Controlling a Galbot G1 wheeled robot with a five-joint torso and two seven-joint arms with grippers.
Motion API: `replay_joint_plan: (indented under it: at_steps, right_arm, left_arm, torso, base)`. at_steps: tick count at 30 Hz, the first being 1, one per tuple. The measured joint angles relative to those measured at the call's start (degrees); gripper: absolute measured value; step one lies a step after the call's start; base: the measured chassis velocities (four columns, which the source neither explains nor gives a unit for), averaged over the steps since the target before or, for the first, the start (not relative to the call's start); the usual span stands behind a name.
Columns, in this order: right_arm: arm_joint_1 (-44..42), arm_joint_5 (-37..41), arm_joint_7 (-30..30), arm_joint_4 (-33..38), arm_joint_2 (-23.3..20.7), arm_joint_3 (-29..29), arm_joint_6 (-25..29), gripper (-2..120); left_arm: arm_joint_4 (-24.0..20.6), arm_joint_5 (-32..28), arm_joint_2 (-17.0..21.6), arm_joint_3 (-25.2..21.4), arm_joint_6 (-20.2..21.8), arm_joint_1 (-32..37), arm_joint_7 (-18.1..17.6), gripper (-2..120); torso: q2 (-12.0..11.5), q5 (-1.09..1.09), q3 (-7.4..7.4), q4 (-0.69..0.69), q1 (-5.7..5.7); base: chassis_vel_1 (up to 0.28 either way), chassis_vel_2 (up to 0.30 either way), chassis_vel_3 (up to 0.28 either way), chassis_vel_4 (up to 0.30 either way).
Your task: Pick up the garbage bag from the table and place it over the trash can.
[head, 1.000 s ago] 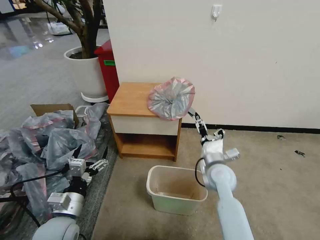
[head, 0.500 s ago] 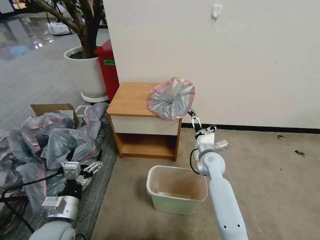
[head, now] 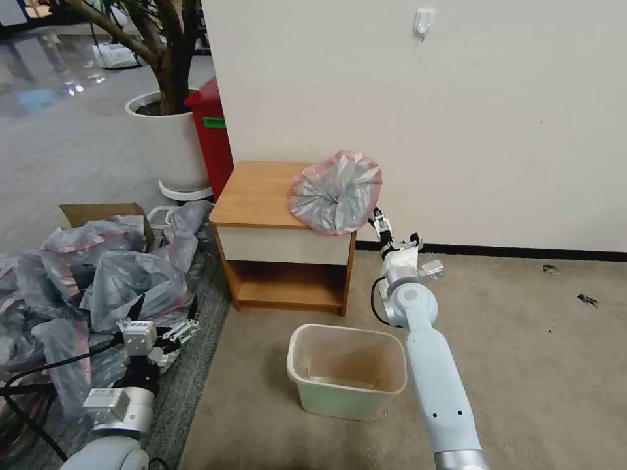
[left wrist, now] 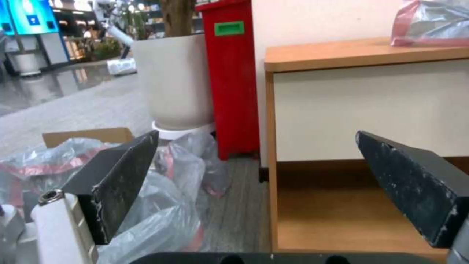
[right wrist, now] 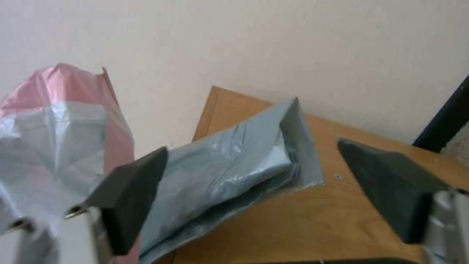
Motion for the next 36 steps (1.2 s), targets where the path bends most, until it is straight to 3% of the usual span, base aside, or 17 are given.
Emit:
replay_joint_plan:
  at_steps: [7, 15, 20, 23, 26, 36]
  right_arm:
    - [0.06, -1.28, -0.99, -0.64, 0.00, -0.34, 0.47, 68]
    - [0.07, -3.16, -1.89, -1.40, 0.00, -0.61, 0.64, 34]
    - [0.19, -3.39, -1.92, -1.43, 0.00, -0.63, 0.69, 22]
    - [0.19, -3.53, -1.93, -1.31, 0.01, -0.68, 0.71, 5]
    - [0.19, -3.69, -1.94, -1.16, 0.14, -0.71, 0.75, 0]
    - [-0.86, -4.19, -1.85, 1.35, 0.07, -0.71, 1.07, 0]
  left_arm:
    - [0.05, 0.04, -0.12, 0.02, -0.05, -0.02, -0.12, 100]
    - [0.43, 0.20, -0.35, 0.26, -0.11, -0.20, -0.14, 100]
    - [0.58, 0.22, -0.37, 0.27, -0.18, -0.19, -0.14, 100]
    - [0.68, 0.23, -0.36, 0.27, -0.21, -0.23, -0.14, 100]
    - [0.76, 0.24, -0.37, 0.30, -0.23, -0.30, -0.14, 100]
    - [1.23, 0.38, -0.41, 0.73, -0.30, -0.52, -0.14, 100]
  torso:
    - [0.00, 0.00, 0.00, 0.00, 0.00]
    - [0.00, 0.00, 0.00, 0.00, 0.00]
    - [0.00, 0.00, 0.00, 0.00, 0.00]
    - [0.00, 0.00, 0.00, 0.00, 0.00]
    - [0.00, 0.00, 0.00, 0.00, 0.00]
    - [0.00, 0.00, 0.00, 0.00, 0.00]
  base:
    - [0.000, 0.000, 0.000, 0.000]
    - [0.000, 0.000, 0.000, 0.000]
    - [0.000, 0.000, 0.000, 0.000]
    - [0.000, 0.000, 0.000, 0.000]
    - [0.000, 0.000, 0.000, 0.000]
    - [0.000, 0.000, 0.000, 0.000]
